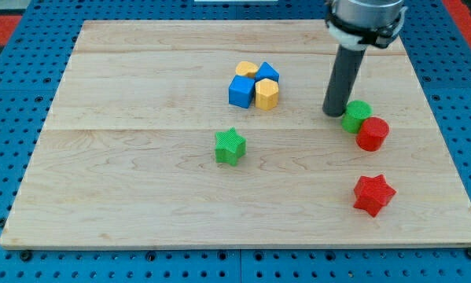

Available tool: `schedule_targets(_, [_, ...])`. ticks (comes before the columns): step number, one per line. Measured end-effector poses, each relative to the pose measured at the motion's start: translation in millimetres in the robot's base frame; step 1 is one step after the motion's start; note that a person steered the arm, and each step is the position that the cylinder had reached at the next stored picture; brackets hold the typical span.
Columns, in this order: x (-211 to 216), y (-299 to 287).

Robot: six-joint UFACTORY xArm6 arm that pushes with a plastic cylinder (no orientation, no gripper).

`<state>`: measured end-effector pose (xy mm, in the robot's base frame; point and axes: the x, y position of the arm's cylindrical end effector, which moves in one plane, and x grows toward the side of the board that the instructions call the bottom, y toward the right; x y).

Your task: Separate both the circles from each other

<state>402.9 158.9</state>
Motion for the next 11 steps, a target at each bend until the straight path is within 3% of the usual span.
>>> schedule_targets(1, [-3.4, 44.6])
schedule_targets(2, [-33.8, 68.7])
schedule_targets(3, [-28.6, 136.9])
schedule_targets(4, [21.7, 183.7])
schedule_targets(7, [51.1, 106.7])
schedule_targets(8, [51.1, 47.0])
schedule_targets(11, [36.2, 0.5])
